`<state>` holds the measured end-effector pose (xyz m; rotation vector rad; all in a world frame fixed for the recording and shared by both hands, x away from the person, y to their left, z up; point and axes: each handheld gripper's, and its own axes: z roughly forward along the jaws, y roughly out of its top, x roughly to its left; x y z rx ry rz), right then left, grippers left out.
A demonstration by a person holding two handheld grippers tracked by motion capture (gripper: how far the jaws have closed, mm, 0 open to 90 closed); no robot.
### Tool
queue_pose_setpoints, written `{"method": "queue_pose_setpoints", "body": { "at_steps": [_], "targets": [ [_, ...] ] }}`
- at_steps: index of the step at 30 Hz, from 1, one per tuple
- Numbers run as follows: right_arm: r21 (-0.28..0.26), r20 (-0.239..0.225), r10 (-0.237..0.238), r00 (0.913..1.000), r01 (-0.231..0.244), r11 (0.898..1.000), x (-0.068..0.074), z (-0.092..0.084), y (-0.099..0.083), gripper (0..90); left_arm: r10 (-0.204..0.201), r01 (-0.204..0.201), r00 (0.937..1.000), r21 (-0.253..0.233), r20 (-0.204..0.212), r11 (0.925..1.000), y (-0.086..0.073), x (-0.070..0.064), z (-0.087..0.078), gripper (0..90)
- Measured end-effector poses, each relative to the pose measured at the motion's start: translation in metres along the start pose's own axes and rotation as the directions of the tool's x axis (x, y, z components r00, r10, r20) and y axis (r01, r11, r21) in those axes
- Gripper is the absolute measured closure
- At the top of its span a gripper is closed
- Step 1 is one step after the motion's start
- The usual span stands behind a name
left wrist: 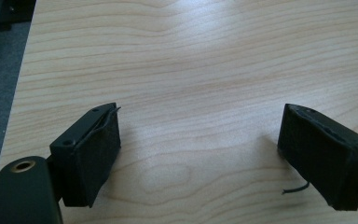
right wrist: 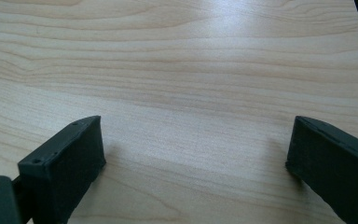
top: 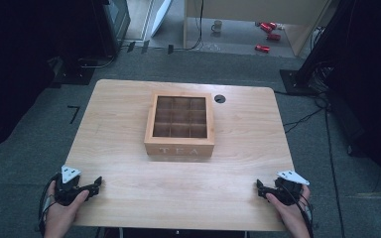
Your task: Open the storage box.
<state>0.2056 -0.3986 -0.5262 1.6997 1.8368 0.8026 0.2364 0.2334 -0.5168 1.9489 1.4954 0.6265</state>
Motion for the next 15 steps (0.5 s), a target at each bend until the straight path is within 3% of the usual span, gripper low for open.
{"method": "queue_pose_setpoints", "body": {
  "at_steps": [7,15],
  "targets": [
    [0.005,0.005,0.007,1.0,-0.007,1.0,0.002,0.002,0.002,1.8,-0.017,0.017,0.9996,0.01,-0.023,0.9998,0.005,-0.001,0.001,13.0],
    [0.008,0.013,0.013,0.9998,-0.013,1.0,0.002,0.001,0.002,3.1,-0.035,0.038,0.9975,-0.05,0.062,0.998,0.025,-0.013,-0.002,11.8]
  ]
}}
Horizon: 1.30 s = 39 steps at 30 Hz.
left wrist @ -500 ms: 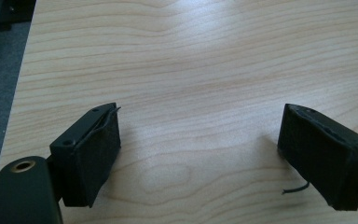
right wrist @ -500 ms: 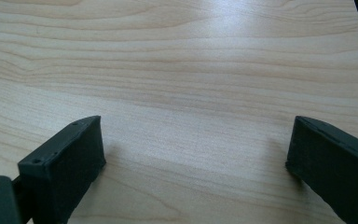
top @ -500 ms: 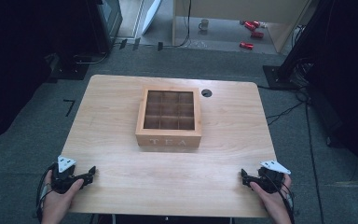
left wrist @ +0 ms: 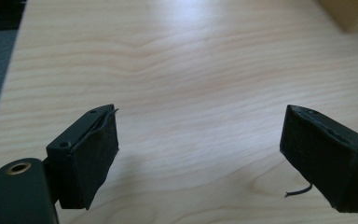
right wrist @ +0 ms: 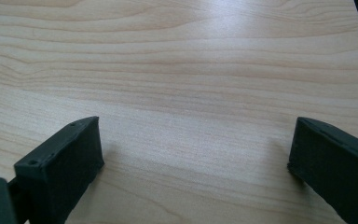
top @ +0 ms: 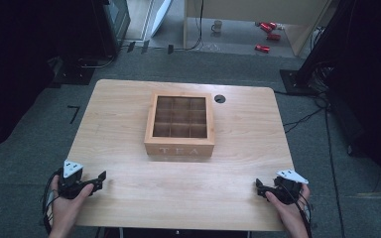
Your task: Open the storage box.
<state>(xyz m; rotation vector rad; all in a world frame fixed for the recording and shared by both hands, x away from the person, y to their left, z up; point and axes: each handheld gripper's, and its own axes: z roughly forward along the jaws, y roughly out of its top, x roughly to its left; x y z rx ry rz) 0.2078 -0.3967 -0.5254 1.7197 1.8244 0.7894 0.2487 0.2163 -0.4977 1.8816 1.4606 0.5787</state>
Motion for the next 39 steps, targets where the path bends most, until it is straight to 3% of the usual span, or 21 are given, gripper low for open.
{"method": "queue_pose_setpoints", "body": {
  "at_steps": [5,17,23,29,39],
  "targets": [
    [0.003,0.012,-0.003,0.9999,0.002,1.0,0.002,-0.002,0.002,5.4,0.021,-0.021,0.9992,-0.008,0.034,0.9998,0.014,-0.013,0.005,11.8],
    [-0.056,-0.002,0.002,1.0,-0.002,0.998,0.009,-0.013,0.026,6.7,0.083,-0.079,0.9914,-0.049,0.101,0.9957,0.051,-0.046,0.018,11.8],
    [-0.079,-0.021,-0.002,0.9998,0.0,0.997,0.017,-0.016,0.038,7.1,0.089,-0.082,0.9861,-0.051,0.14,0.9953,0.06,-0.058,0.025,12.3],
    [-0.096,-0.035,-0.021,0.9991,0.018,0.995,0.027,-0.016,0.051,7.2,0.114,-0.106,0.9801,-0.054,0.163,0.9929,0.068,-0.068,0.029,12.4],
    [-0.121,-0.068,-0.061,0.9958,0.053,0.991,0.05,-0.012,0.07,7.2,0.121,-0.109,0.9745,-0.07,0.189,0.9916,0.081,-0.082,0.035,13.2]
  ]
}}
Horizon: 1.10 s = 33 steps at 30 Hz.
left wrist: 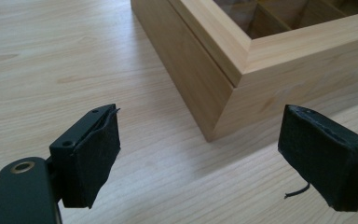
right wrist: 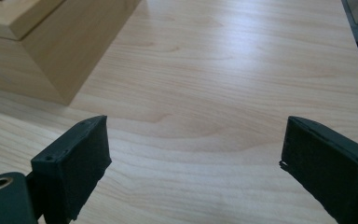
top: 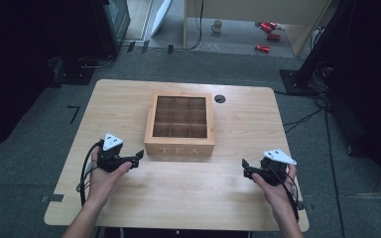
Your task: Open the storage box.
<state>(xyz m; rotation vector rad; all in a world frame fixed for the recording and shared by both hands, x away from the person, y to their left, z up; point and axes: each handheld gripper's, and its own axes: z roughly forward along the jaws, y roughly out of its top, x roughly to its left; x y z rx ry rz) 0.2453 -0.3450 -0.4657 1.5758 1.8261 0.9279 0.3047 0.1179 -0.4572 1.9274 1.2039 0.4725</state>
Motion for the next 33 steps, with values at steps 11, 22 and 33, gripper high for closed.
{"method": "queue_pose_setpoints", "body": {
  "at_steps": [11,22,33],
  "targets": [
    [-0.032,-0.047,-0.023,0.9986,0.022,0.999,0.024,0.007,0.023,7.3,0.008,-0.007,0.9986,-0.01,0.053,0.9999,0.009,-0.006,0.015,13.8],
    [-0.048,-0.152,0.023,0.9881,-0.031,0.998,0.044,0.009,0.048,7.5,0.052,-0.053,0.9938,0.006,0.098,0.9986,0.016,-0.014,0.029,20.2],
    [-0.035,-0.142,-0.001,0.9898,-0.004,0.999,0.059,0.024,0.053,7.6,0.059,-0.061,0.9916,0.015,0.115,0.998,0.009,-0.018,0.043,39.5]
  ]
}}
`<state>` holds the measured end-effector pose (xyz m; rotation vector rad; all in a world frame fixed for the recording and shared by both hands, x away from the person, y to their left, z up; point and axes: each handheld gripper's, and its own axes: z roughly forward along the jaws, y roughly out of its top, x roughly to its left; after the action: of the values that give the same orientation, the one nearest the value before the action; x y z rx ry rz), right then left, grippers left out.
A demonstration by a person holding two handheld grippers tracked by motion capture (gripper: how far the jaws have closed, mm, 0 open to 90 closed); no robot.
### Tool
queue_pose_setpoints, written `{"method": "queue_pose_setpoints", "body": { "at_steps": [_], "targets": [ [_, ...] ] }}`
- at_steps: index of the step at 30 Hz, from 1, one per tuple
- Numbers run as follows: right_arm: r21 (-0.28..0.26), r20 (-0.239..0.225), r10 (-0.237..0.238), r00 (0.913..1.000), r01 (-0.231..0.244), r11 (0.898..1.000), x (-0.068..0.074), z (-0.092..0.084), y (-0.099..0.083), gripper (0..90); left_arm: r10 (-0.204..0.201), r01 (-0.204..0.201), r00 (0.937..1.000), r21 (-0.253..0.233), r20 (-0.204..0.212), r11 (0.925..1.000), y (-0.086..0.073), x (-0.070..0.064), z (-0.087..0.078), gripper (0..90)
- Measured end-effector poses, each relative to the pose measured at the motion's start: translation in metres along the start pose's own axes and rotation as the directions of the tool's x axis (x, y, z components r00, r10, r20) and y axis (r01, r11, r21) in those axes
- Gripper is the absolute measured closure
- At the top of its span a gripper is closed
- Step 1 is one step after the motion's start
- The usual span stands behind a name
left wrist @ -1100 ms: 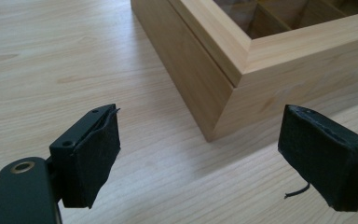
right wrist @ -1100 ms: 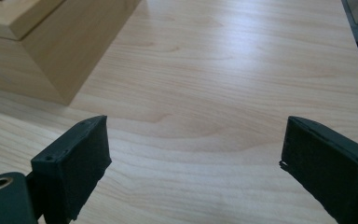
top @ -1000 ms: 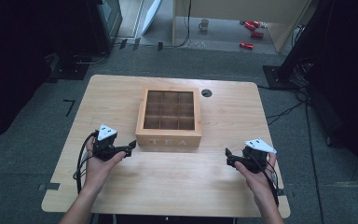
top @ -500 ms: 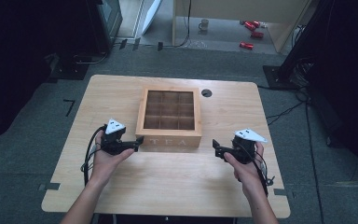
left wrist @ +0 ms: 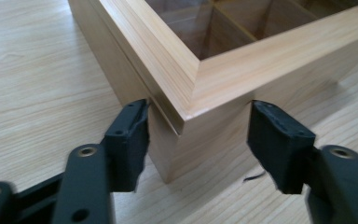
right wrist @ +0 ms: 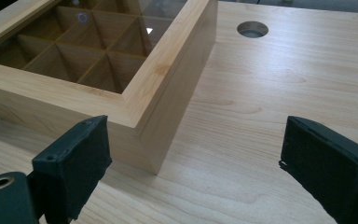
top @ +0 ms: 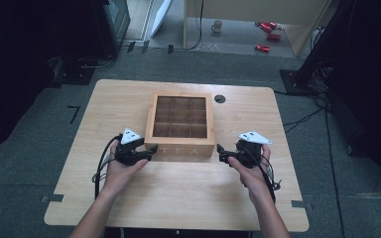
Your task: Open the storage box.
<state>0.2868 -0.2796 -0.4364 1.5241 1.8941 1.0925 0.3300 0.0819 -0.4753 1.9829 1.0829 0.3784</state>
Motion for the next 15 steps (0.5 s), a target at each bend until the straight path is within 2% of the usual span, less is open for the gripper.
{"method": "queue_pose_setpoints", "body": {
  "at_steps": [9,11,15],
  "targets": [
    [0.017,-0.007,-0.029,0.9996,0.029,0.999,0.017,0.013,0.0,7.7,-0.013,0.013,0.9993,-0.01,0.035,0.9999,-0.002,0.006,-0.002,43.3],
    [0.02,-0.009,-0.034,0.9994,0.034,0.999,0.02,0.016,0.0,7.7,-0.022,0.023,0.999,-0.026,0.038,0.9994,-0.002,0.007,-0.005,46.0],
    [0.027,-0.016,-0.043,0.9989,0.044,0.999,0.023,0.02,0.0,7.7,-0.015,0.016,0.9993,-0.024,0.033,0.9996,-0.001,0.007,-0.006,48.9]
  ]
}}
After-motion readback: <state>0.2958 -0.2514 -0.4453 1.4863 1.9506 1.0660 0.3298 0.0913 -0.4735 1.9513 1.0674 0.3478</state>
